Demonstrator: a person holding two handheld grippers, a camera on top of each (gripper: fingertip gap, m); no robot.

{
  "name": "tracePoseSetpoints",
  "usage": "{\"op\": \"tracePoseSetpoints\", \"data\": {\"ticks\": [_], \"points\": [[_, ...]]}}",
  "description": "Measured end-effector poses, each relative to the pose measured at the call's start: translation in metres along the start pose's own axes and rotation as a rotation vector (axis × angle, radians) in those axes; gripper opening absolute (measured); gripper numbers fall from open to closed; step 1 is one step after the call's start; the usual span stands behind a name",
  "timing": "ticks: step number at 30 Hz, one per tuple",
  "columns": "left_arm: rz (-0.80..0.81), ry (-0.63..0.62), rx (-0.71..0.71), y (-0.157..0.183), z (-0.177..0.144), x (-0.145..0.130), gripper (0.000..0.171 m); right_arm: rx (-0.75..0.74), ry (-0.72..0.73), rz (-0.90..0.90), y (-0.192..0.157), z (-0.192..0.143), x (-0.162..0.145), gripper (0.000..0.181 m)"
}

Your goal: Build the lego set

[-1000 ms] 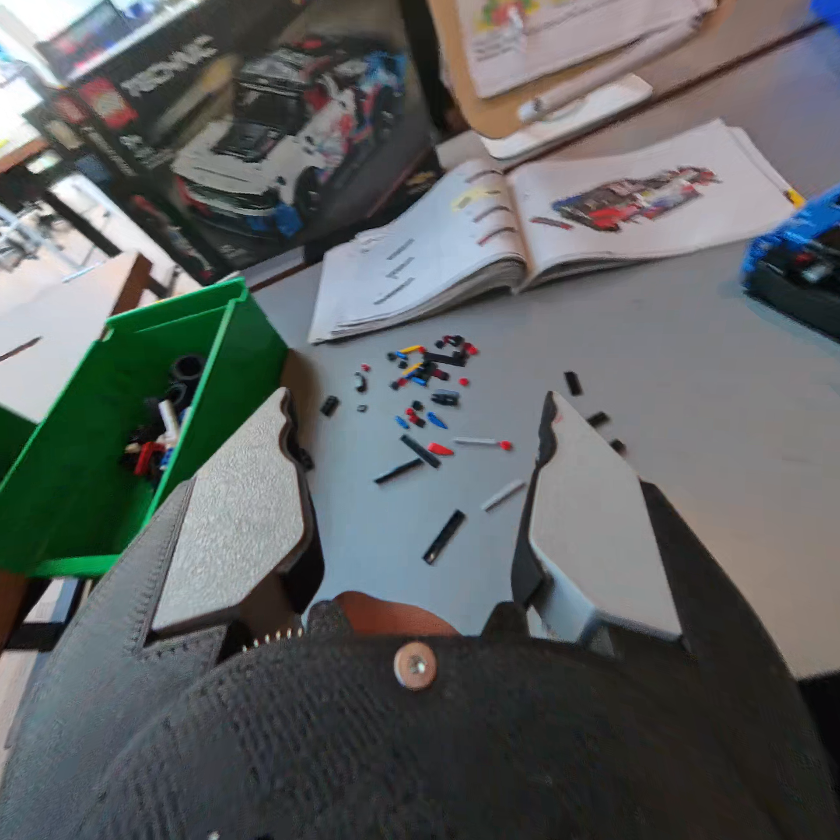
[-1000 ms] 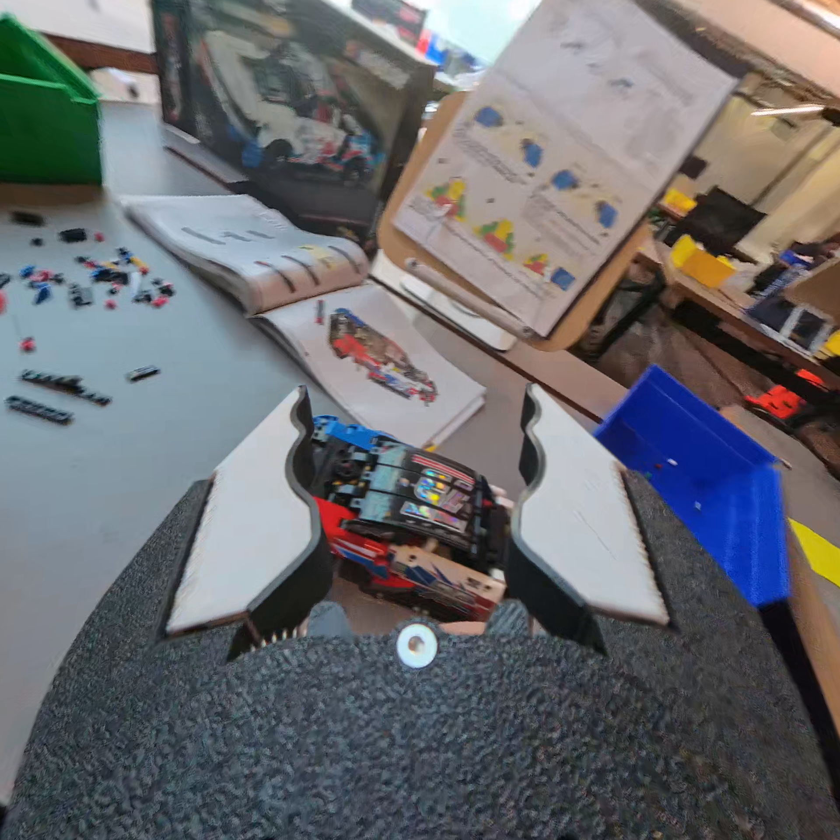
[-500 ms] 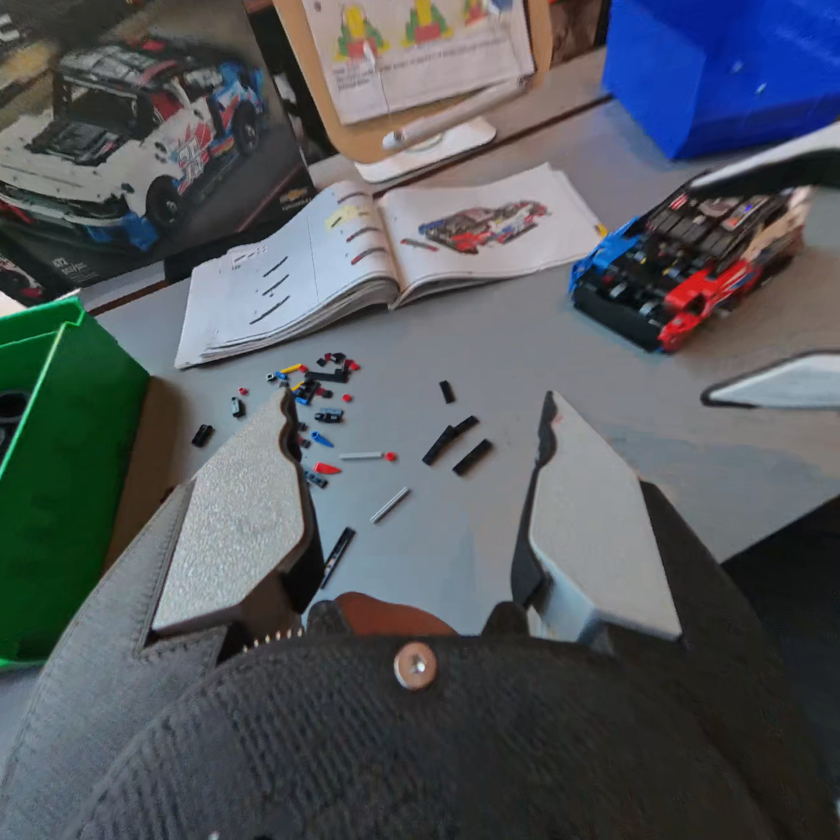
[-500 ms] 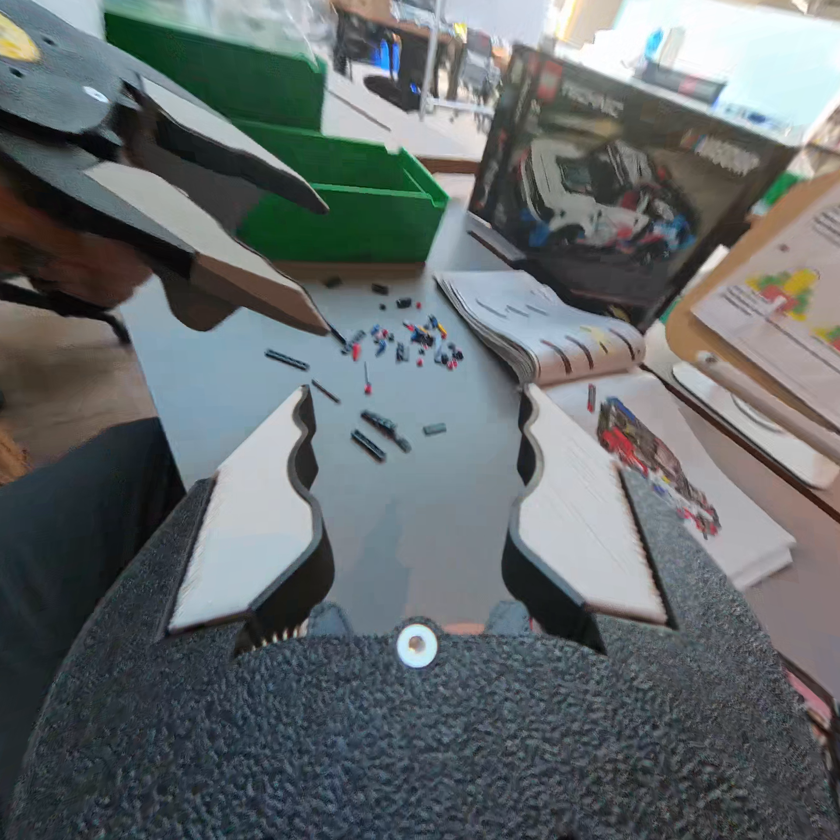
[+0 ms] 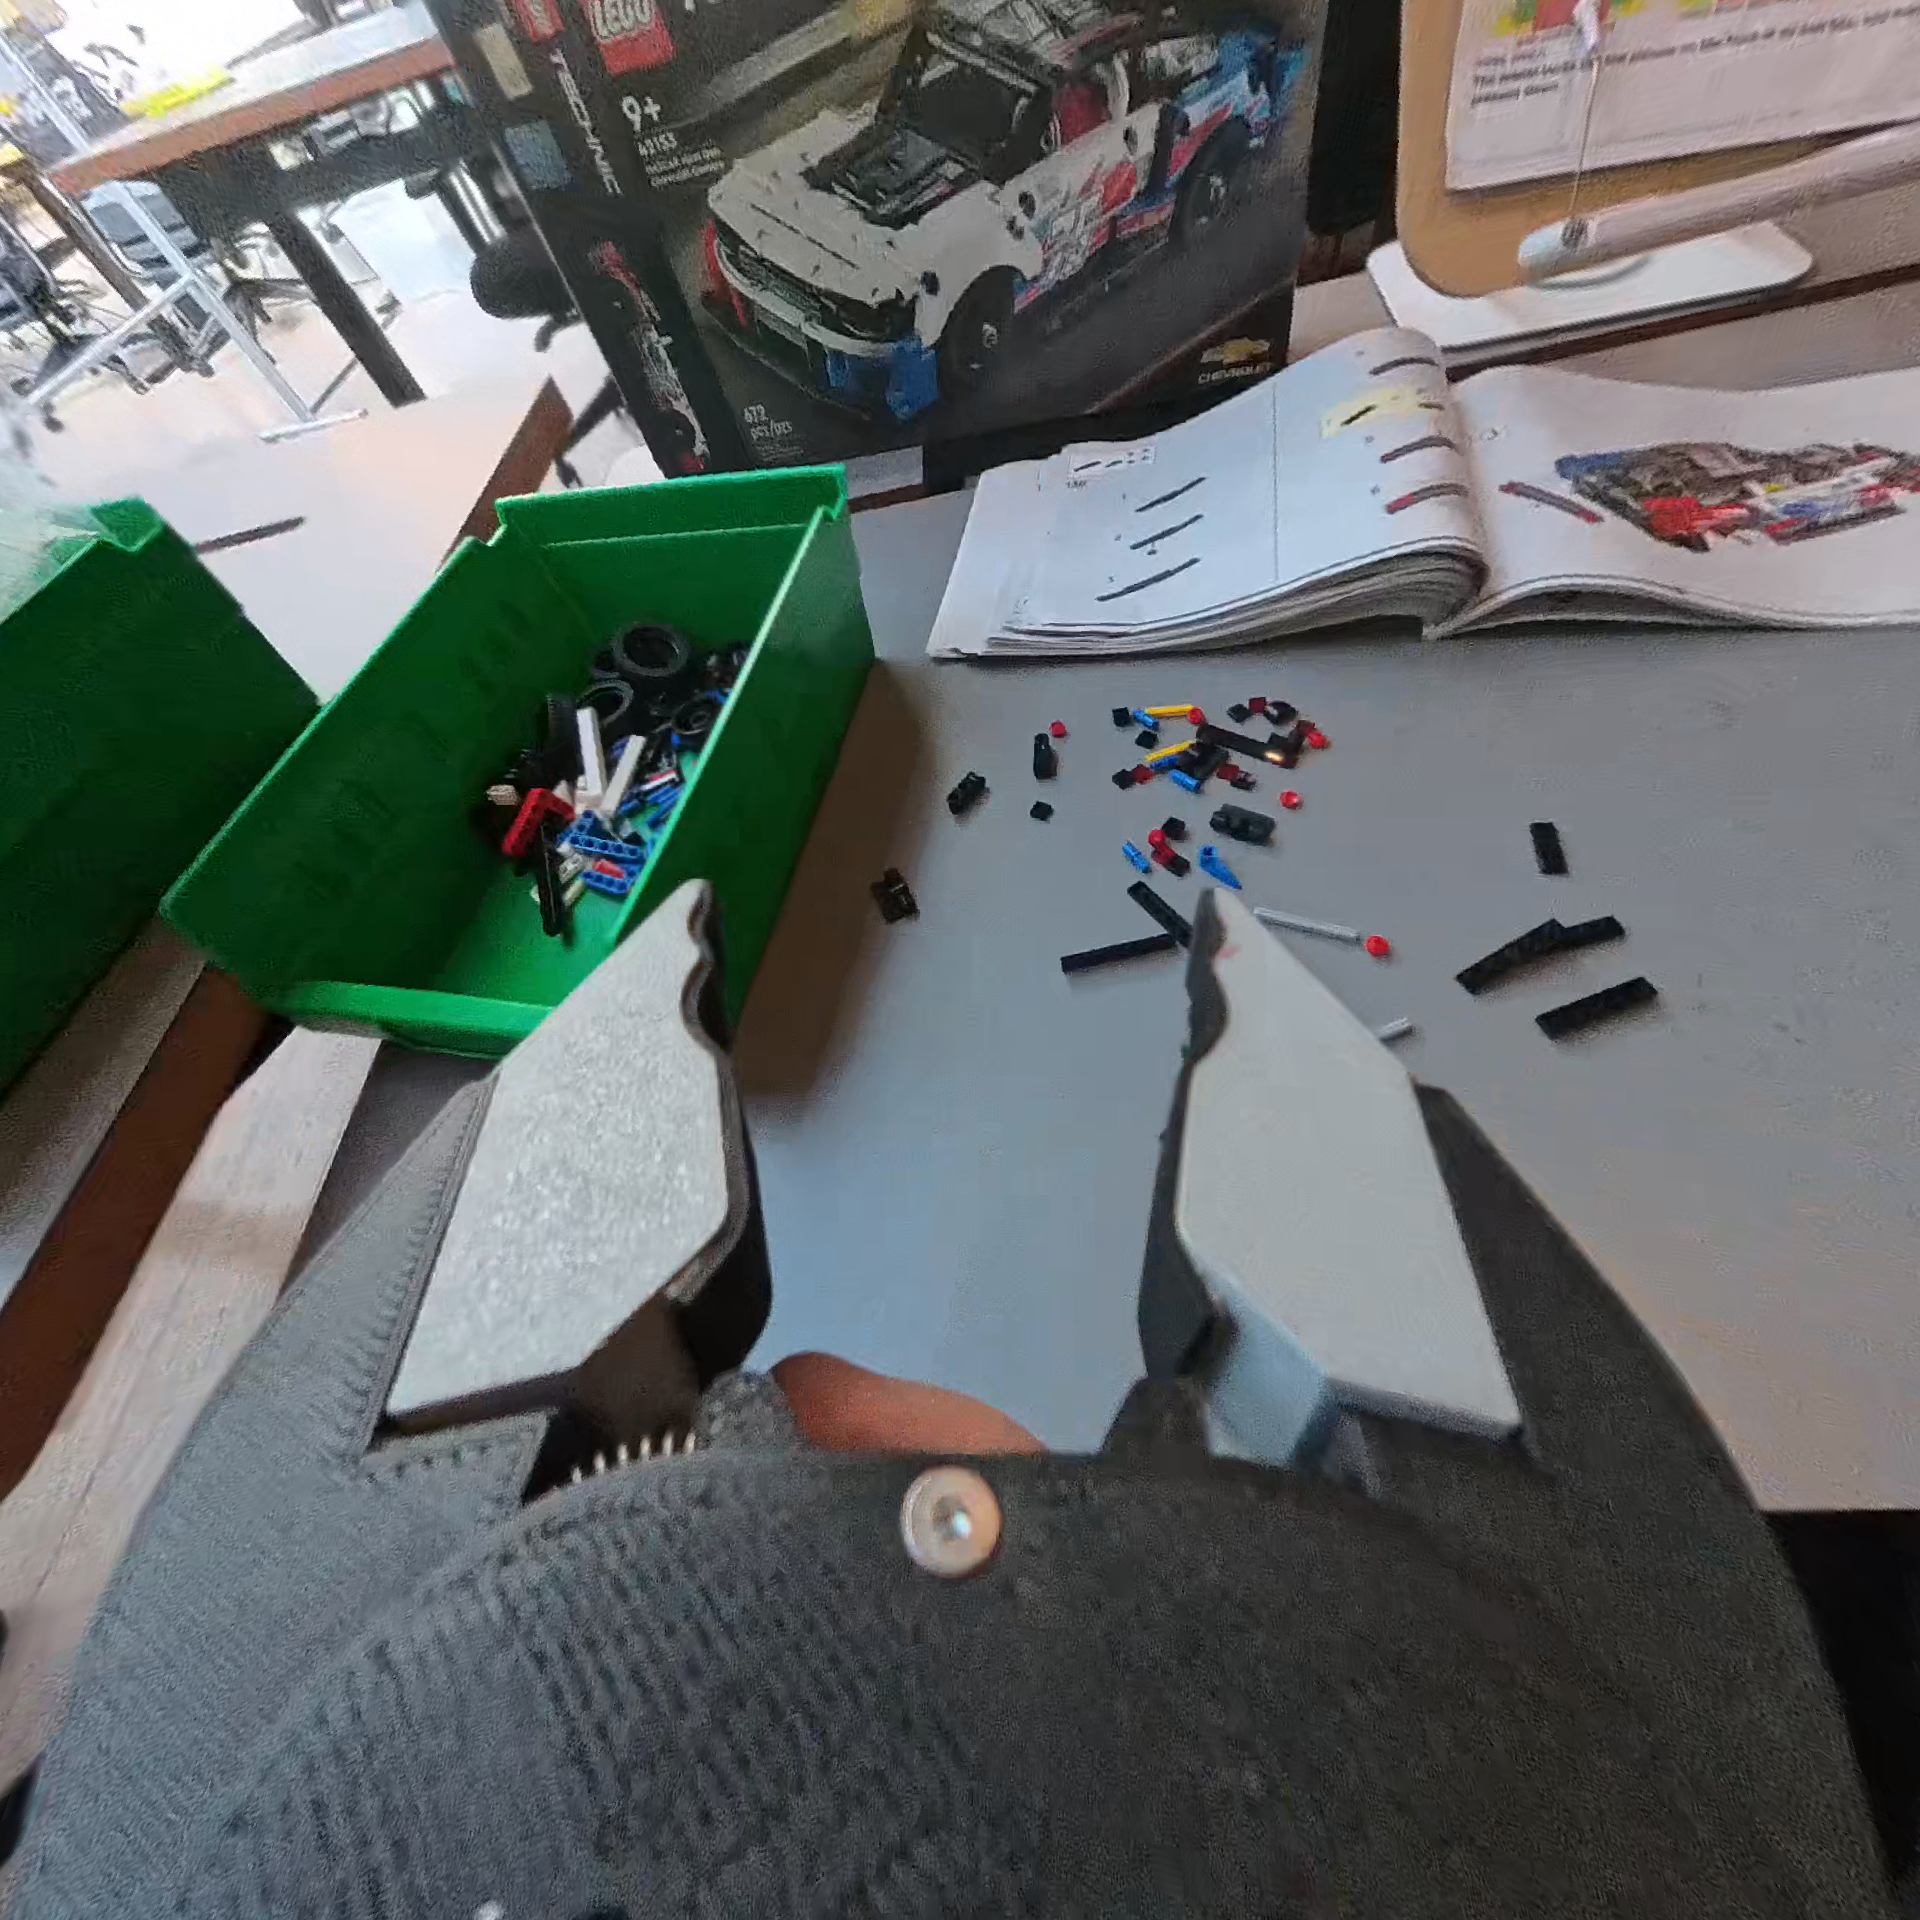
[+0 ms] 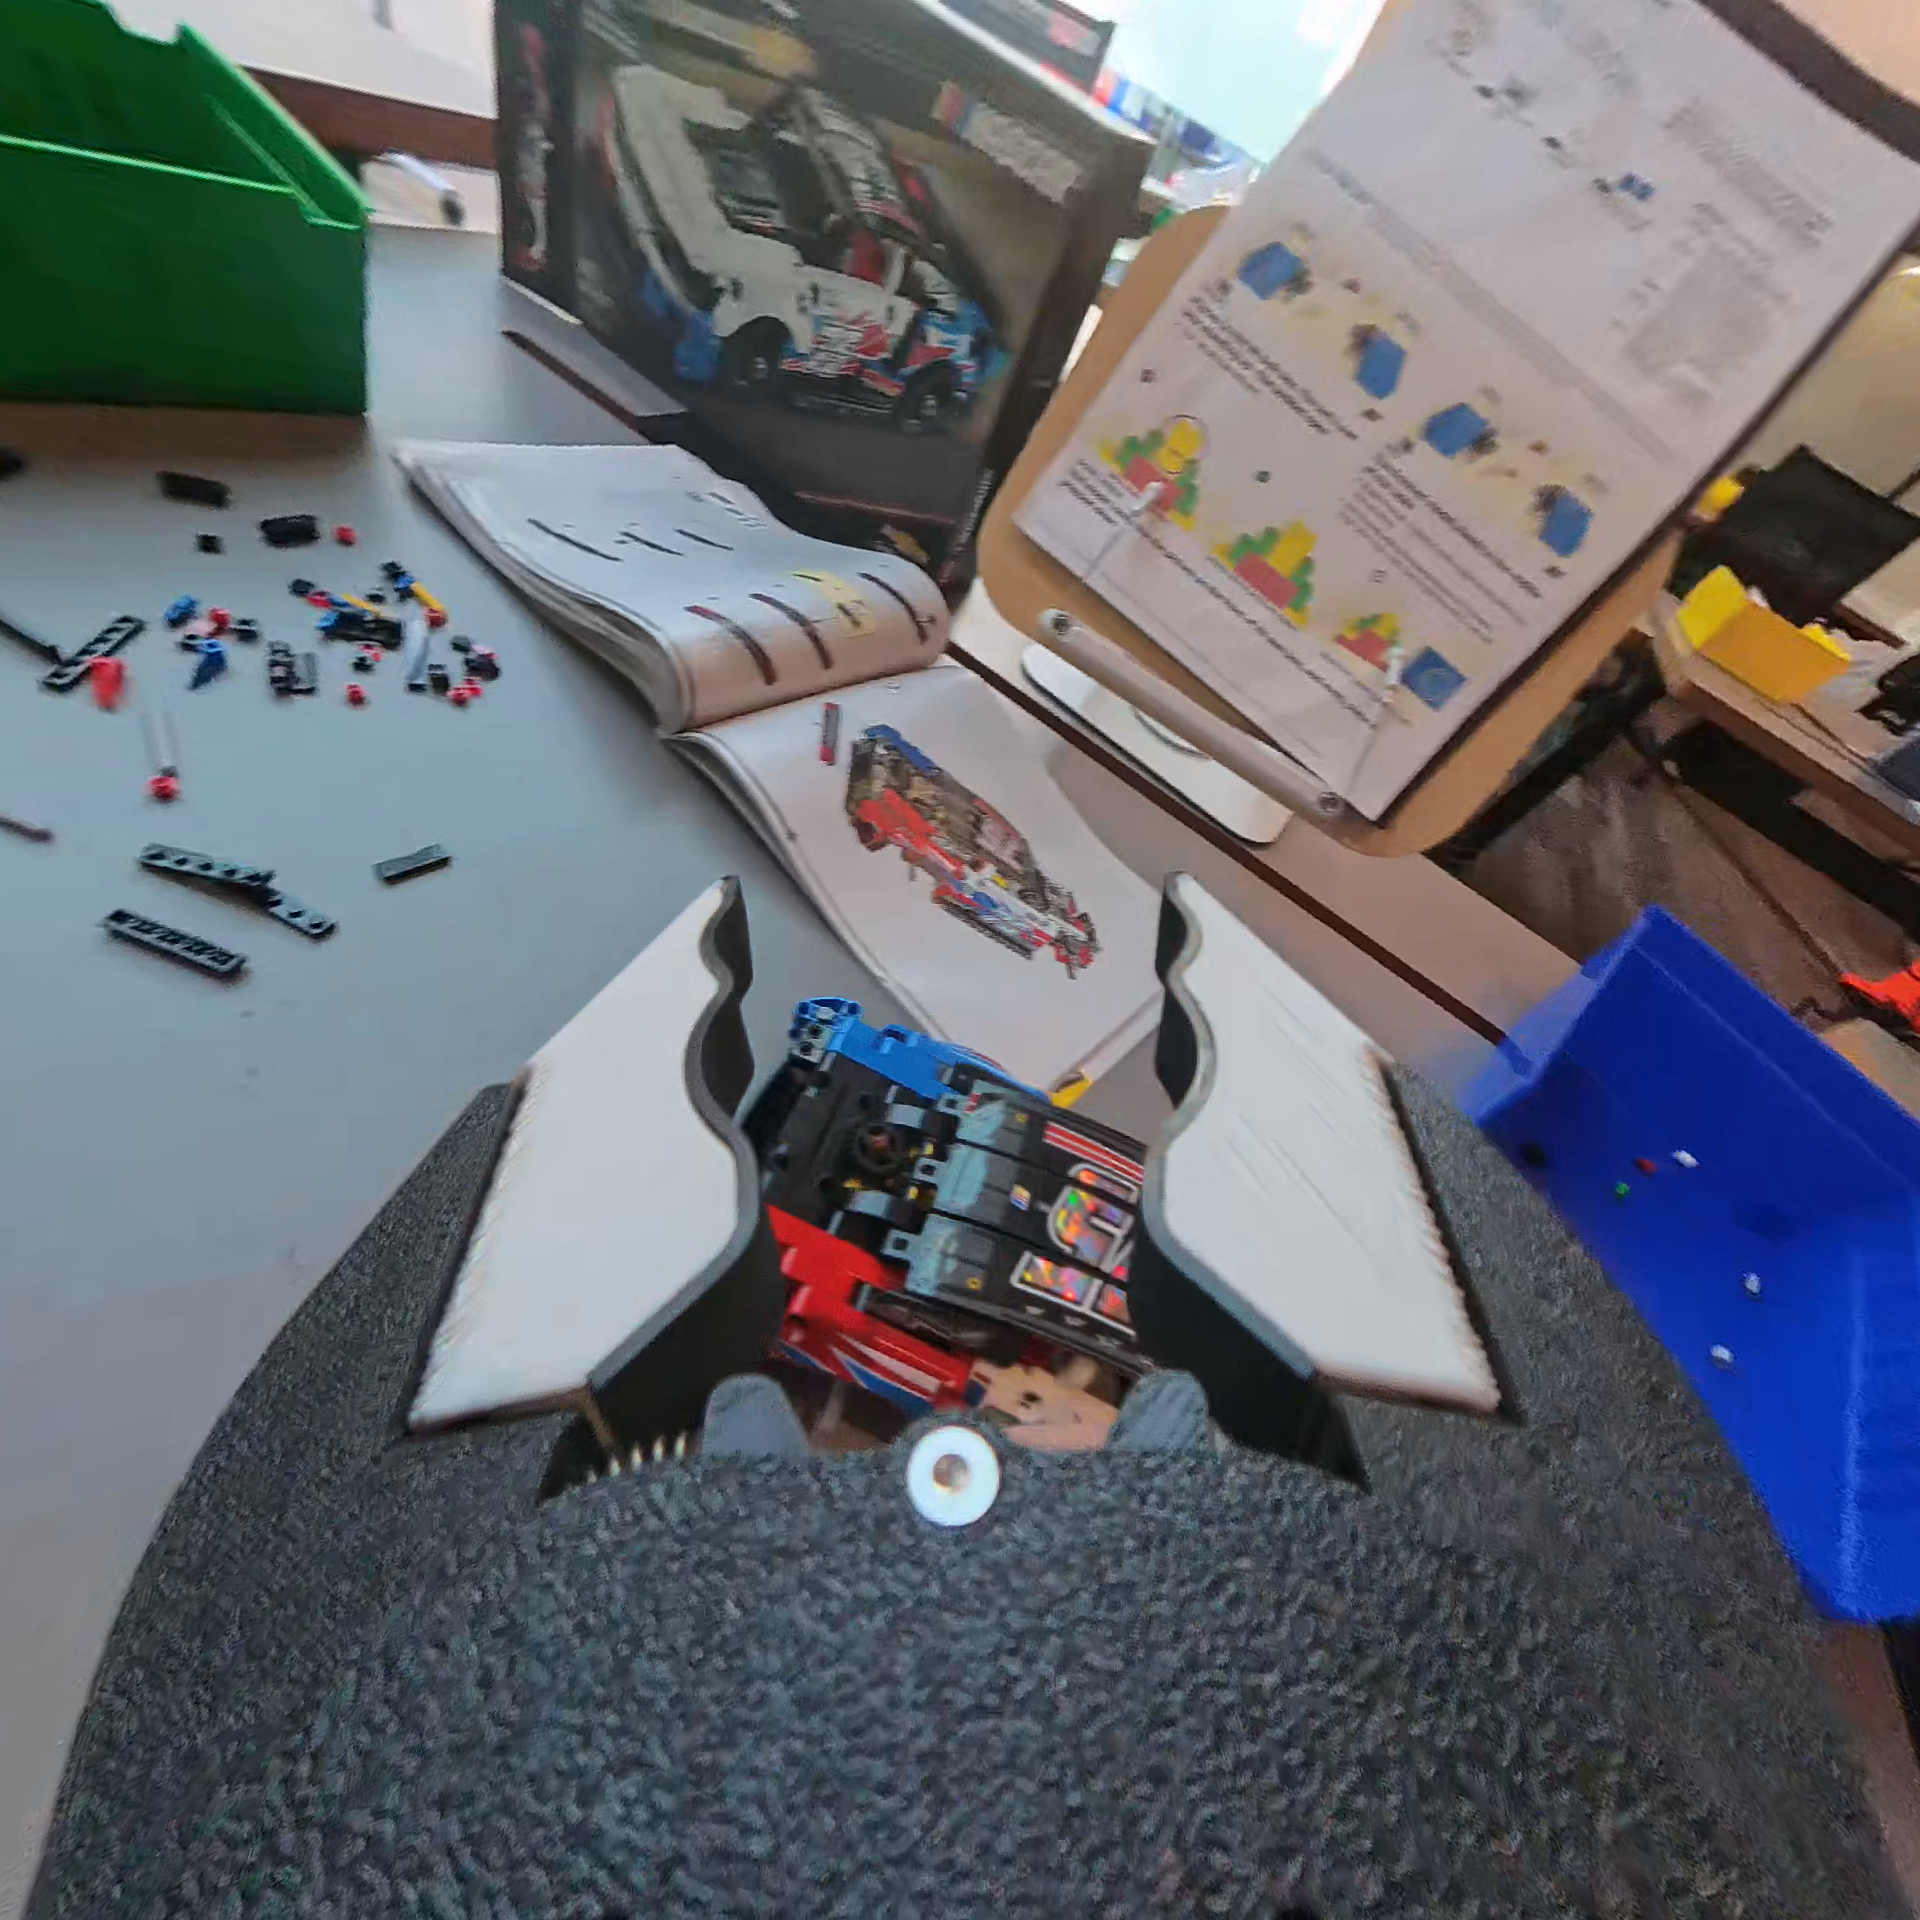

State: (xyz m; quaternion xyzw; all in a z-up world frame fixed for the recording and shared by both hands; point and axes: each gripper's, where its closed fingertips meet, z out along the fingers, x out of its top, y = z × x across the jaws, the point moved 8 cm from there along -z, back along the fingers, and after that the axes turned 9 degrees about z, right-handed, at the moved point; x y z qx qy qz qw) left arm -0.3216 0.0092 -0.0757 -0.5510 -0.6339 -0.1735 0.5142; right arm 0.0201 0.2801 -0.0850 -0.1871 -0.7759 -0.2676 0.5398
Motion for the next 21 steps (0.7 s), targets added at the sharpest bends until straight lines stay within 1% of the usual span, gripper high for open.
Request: {"op": "tracePoseSetpoints", "data": {"ticks": [1,3,6,8,10,12,14,16,18,19,20,21], "points": [[-0.024,0.019,-0.008,-0.002,0.0,0.001,0.085,-0.023,0.005,0.003,0.005,-0.003,0.0,0.077],[-0.005,0.005,-0.058,0.009,0.006,0.002,0.085,0.011,-0.001,0.009,0.001,-0.005,-0.001,0.077],[0.118,-0.048,-0.135,0.045,0.022,0.004,0.088,0.189,-0.027,0.027,-0.03,-0.001,-0.005,0.077],[0.179,-0.053,-0.216,0.072,0.028,0.007,0.089,0.317,-0.02,0.027,-0.054,-0.005,-0.002,0.077],[0.195,-0.021,-0.267,0.086,0.028,0.014,0.088,0.36,0.033,0.03,-0.065,-0.014,0.007,0.077],[0.154,0.036,-0.222,0.077,0.025,0.024,0.088,0.312,0.097,0.045,-0.057,-0.026,0.016,0.077],[0.039,0.107,-0.146,0.055,0.022,0.033,0.087,0.209,0.156,0.095,-0.034,-0.038,0.022,0.077],[-0.075,0.154,-0.093,0.033,0.019,0.036,0.081,0.103,0.175,0.142,-0.007,-0.047,0.02,0.076],[-0.088,0.157,-0.106,0.027,0.02,0.035,0.08,0.051,0.146,0.149,0.011,-0.052,0.013,0.073],[-0.061,0.129,-0.133,0.031,0.024,0.033,0.08,0.056,0.11,0.145,0.014,-0.051,0.006,0.073],[-0.015,0.085,-0.185,0.04,0.028,0.03,0.079,0.088,0.06,0.138,0.013,-0.049,-0.001,0.073],[0.043,0.034,-0.267,0.055,0.032,0.025,0.08,0.145,-0.002,0.123,0.009,-0.045,-0.011,0.073]]}}
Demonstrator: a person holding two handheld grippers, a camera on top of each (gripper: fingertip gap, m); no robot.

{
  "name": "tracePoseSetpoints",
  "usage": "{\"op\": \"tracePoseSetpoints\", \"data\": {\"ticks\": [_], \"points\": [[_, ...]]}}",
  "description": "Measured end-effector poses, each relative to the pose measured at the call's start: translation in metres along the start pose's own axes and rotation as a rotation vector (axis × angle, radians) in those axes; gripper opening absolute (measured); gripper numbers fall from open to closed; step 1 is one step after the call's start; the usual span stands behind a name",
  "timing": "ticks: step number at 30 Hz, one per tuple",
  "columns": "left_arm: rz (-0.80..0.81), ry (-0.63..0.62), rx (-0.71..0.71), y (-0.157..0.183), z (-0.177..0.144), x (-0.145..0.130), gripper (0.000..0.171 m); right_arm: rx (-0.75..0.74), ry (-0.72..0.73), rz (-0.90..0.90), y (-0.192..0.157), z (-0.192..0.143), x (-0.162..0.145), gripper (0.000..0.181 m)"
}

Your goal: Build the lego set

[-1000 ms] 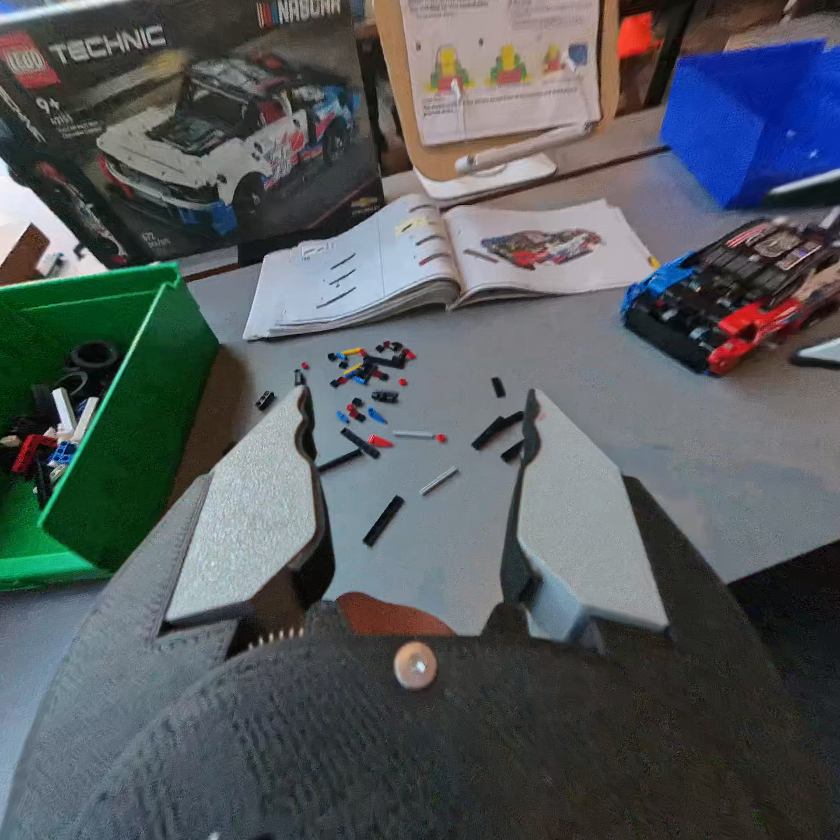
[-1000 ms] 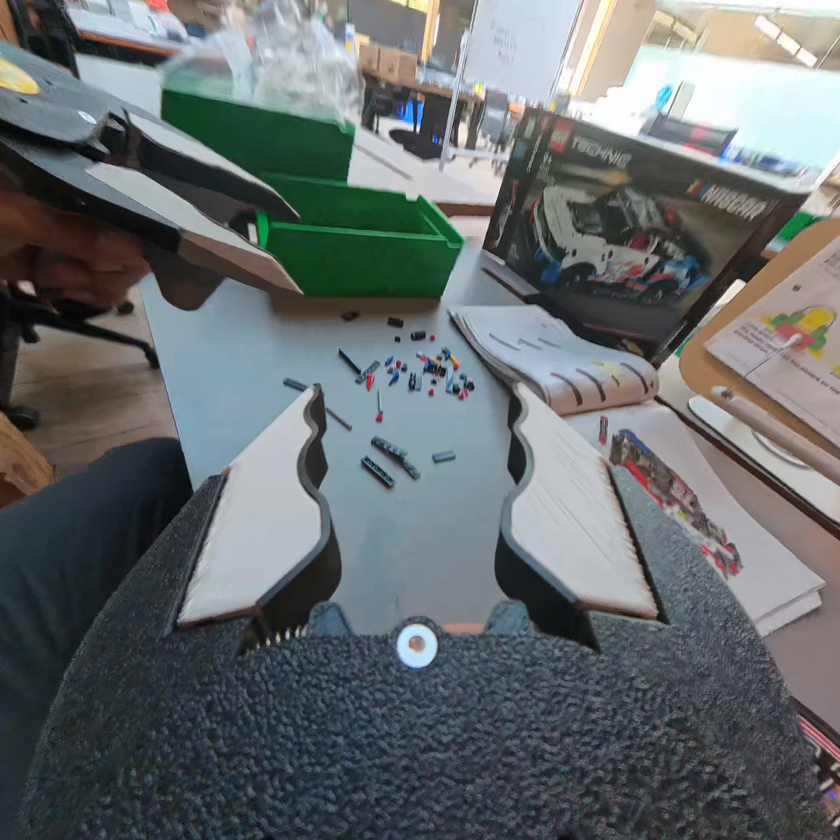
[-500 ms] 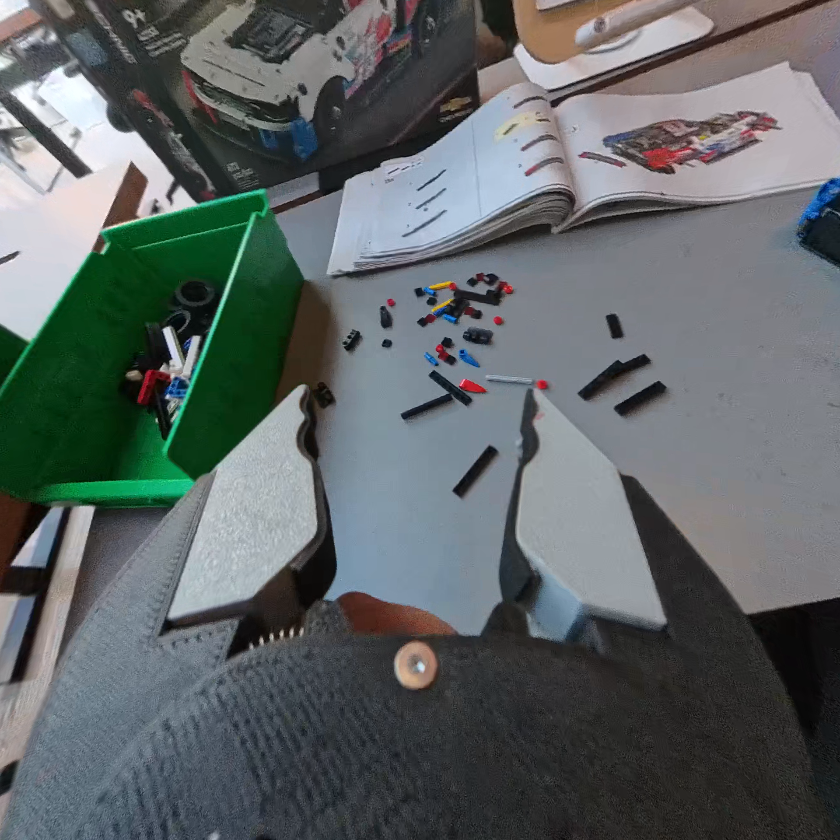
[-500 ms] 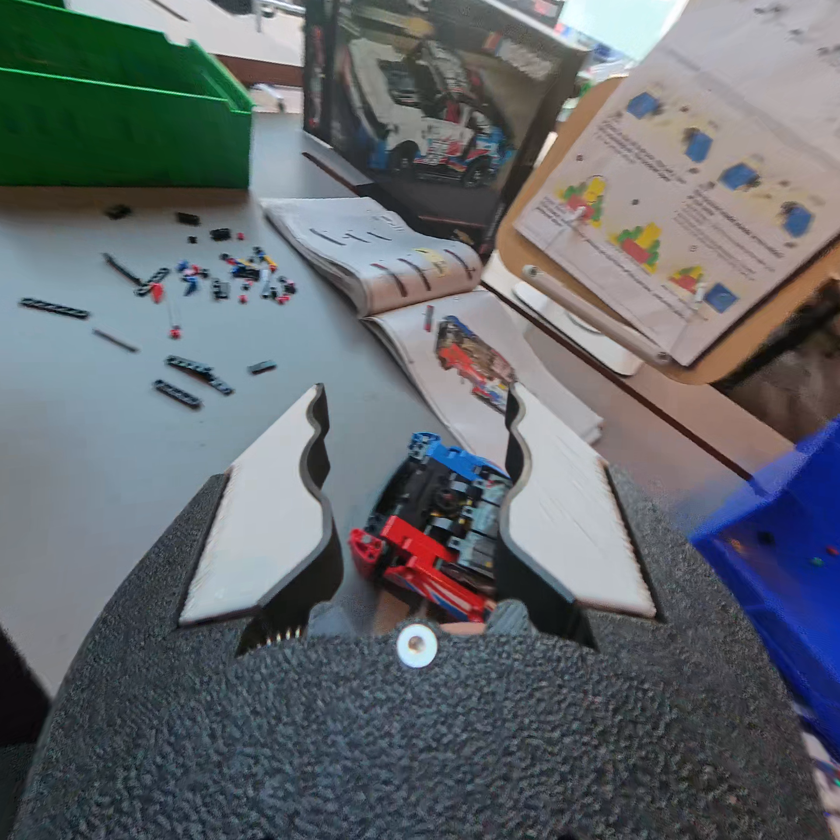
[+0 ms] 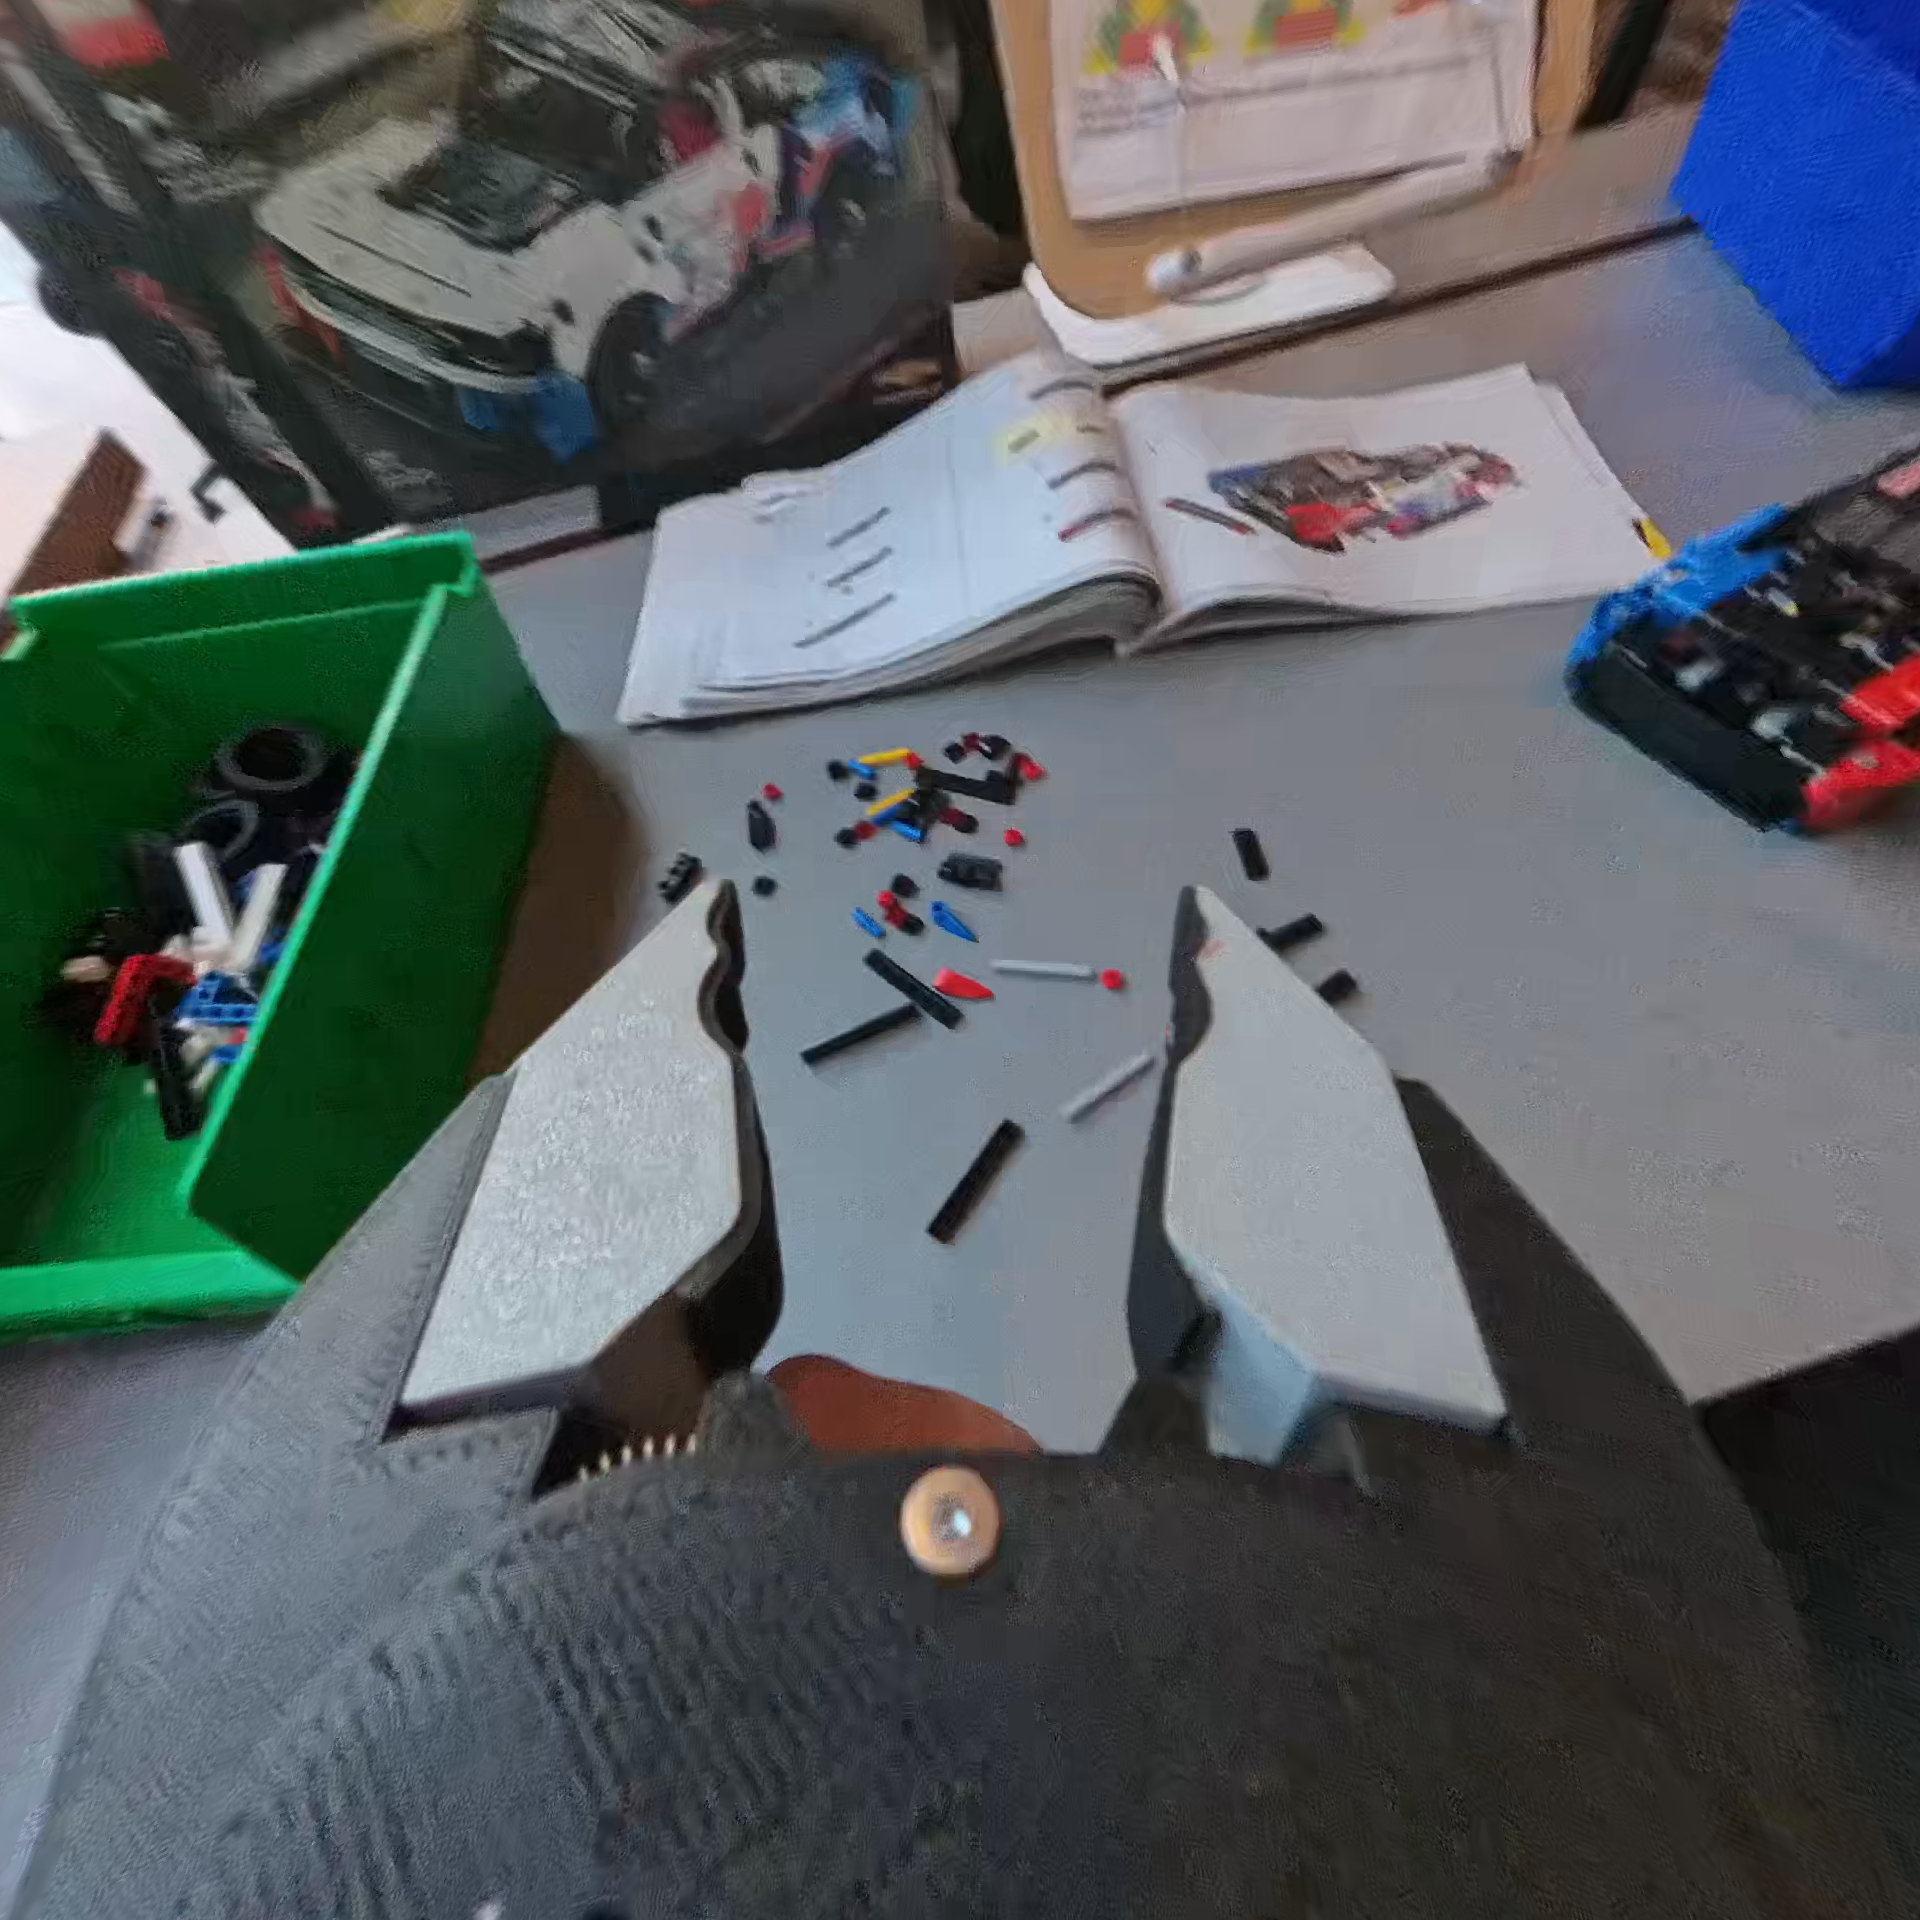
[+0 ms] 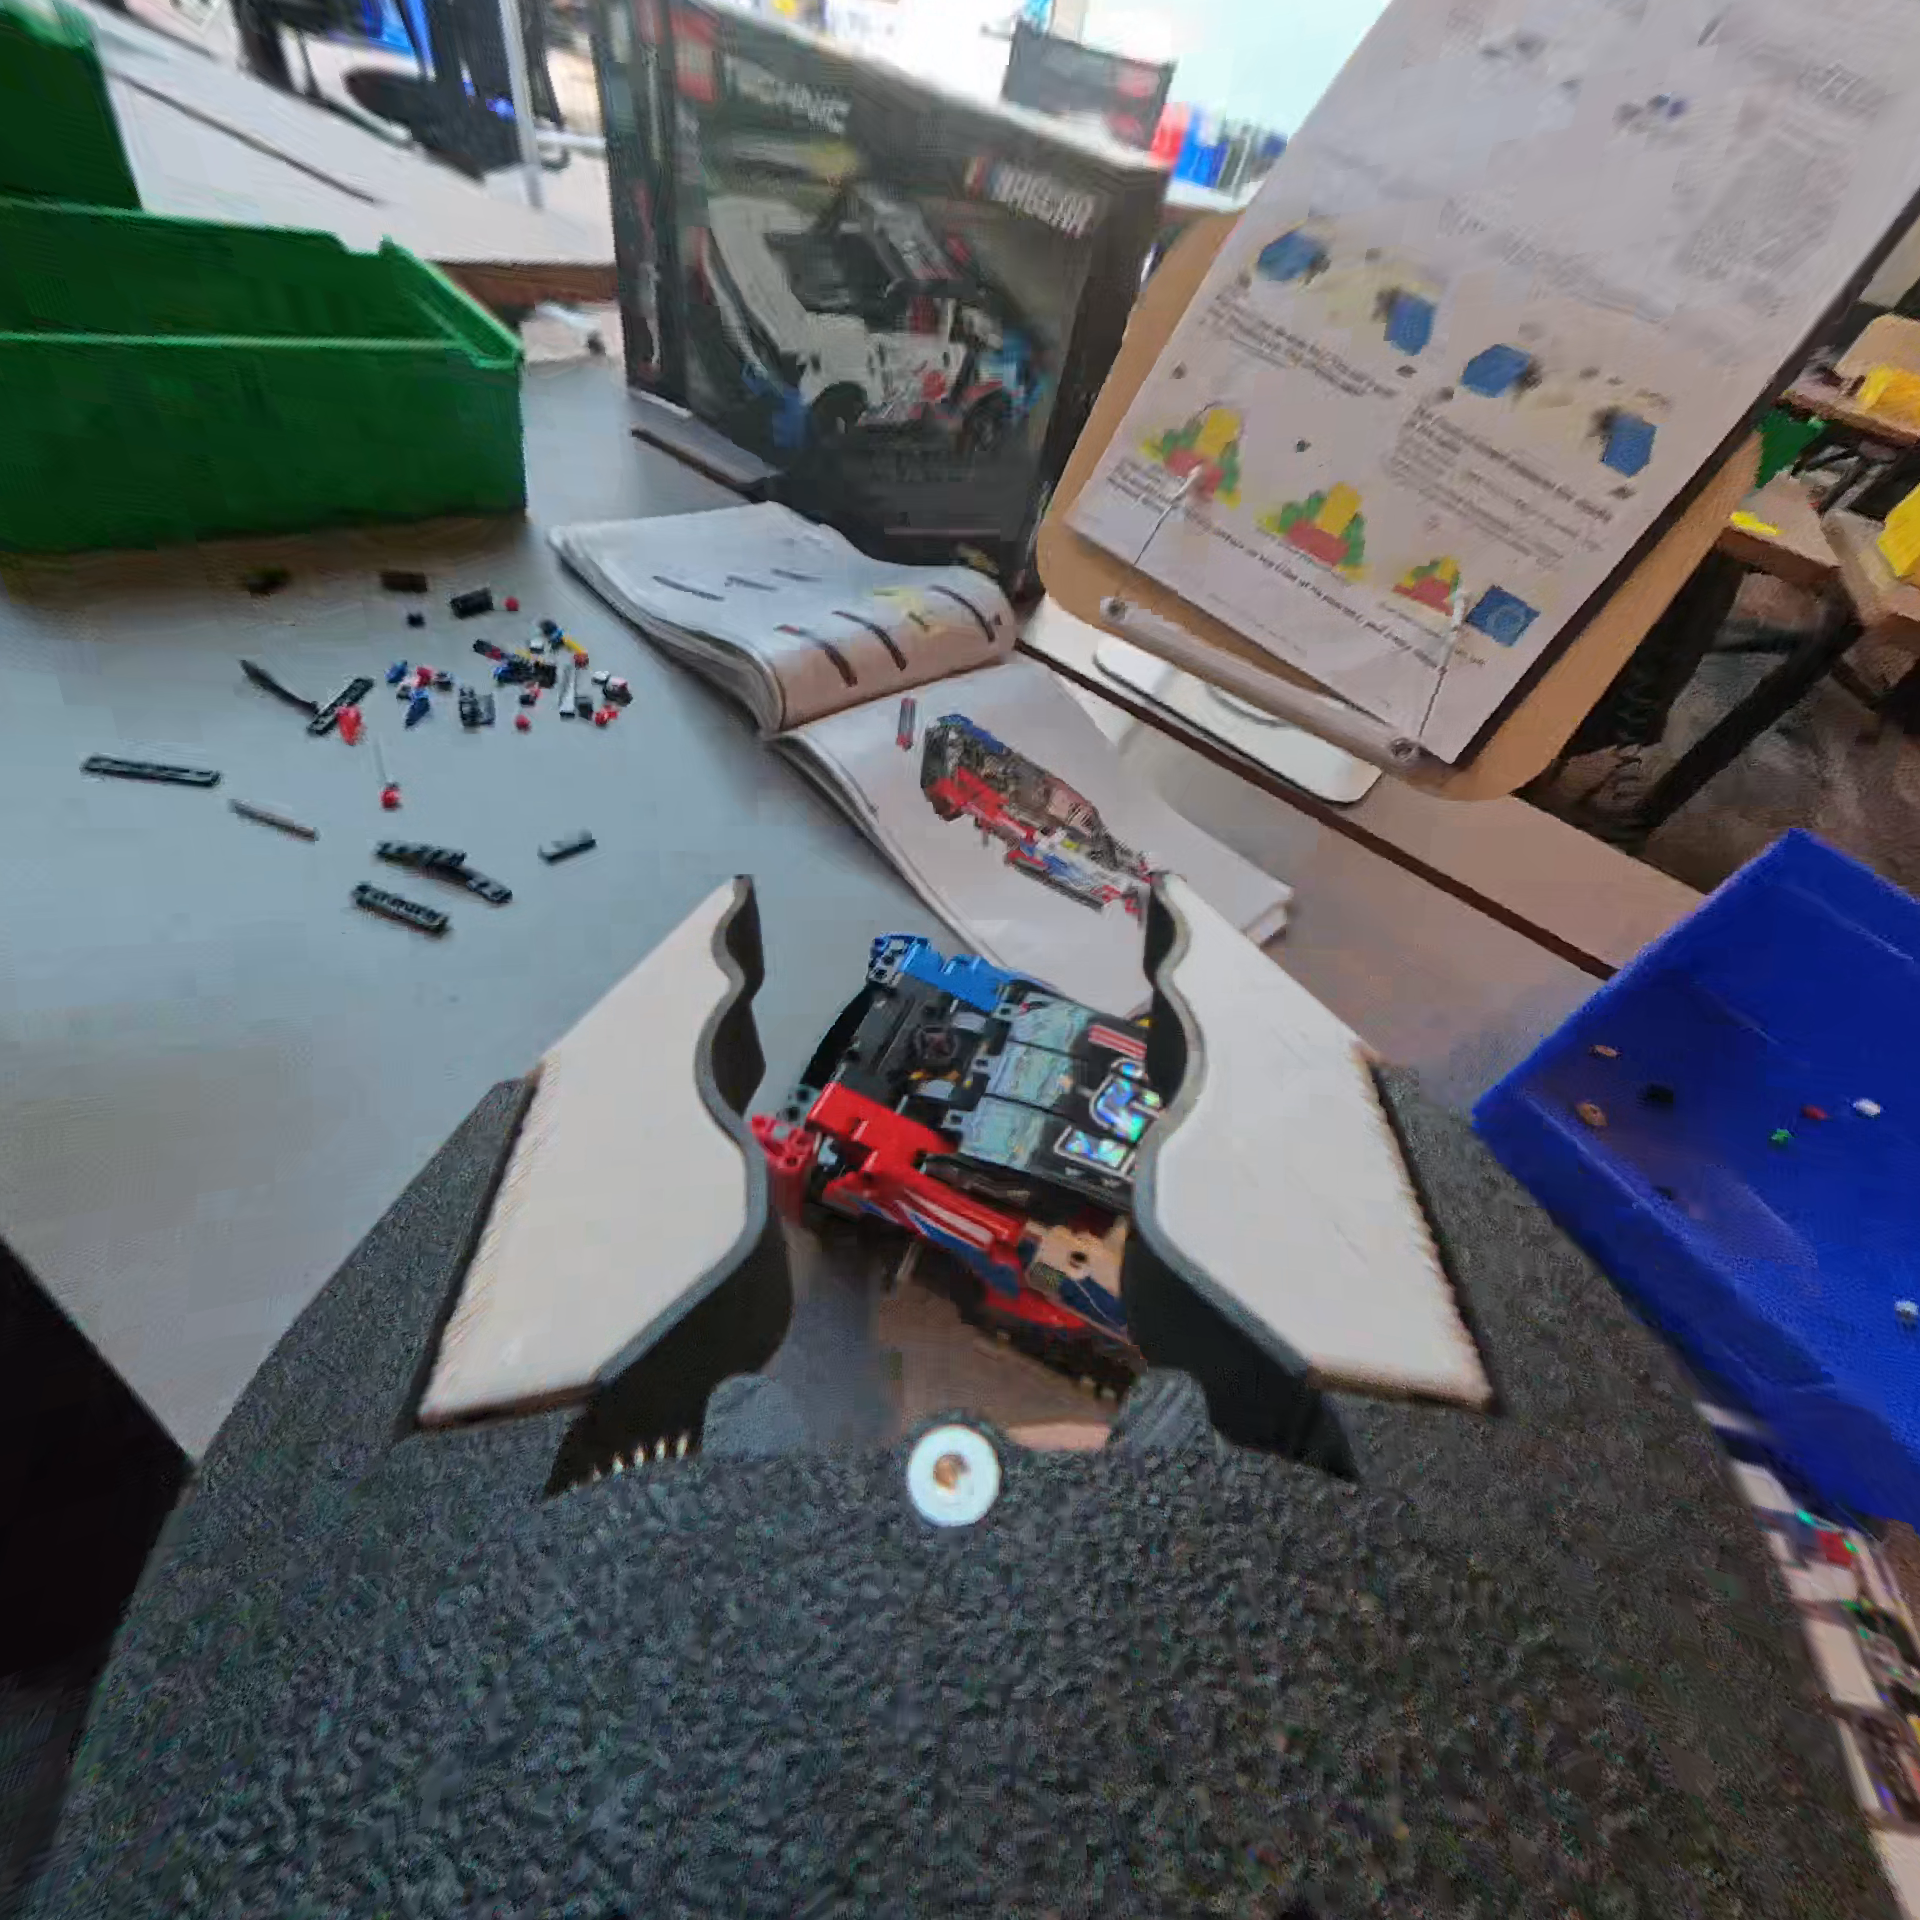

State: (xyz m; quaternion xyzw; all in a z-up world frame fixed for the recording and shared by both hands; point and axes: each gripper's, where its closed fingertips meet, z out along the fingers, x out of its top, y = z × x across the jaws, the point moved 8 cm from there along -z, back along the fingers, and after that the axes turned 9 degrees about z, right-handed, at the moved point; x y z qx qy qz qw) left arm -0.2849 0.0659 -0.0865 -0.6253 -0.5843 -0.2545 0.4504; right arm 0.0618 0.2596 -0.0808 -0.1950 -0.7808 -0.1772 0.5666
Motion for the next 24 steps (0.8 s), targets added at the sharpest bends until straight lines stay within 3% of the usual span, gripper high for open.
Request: {"op": "tracePoseSetpoints", "data": {"ticks": [3,7,12,19,24], "points": [[0.142,-0.13,-0.252,0.051,0.024,-0.012,0.088,0.058,-0.148,-0.063,-0.008,0.012,-0.023,0.072],[0.247,-0.181,-0.316,0.085,0.041,-0.014,0.087,-0.079,-0.237,-0.162,0.011,0.009,-0.036,0.066],[0.188,-0.139,-0.255,0.07,0.04,-0.008,0.086,-0.245,-0.28,-0.15,0.04,-0.001,-0.041,0.065],[0.143,-0.129,-0.195,0.05,0.036,-0.009,0.083,-0.1,-0.241,-0.173,0.007,0.013,-0.035,0.06],[0.159,-0.119,-0.197,0.051,0.033,-0.007,0.083,-0.088,-0.232,-0.182,0.001,0.014,-0.033,0.058]]}}
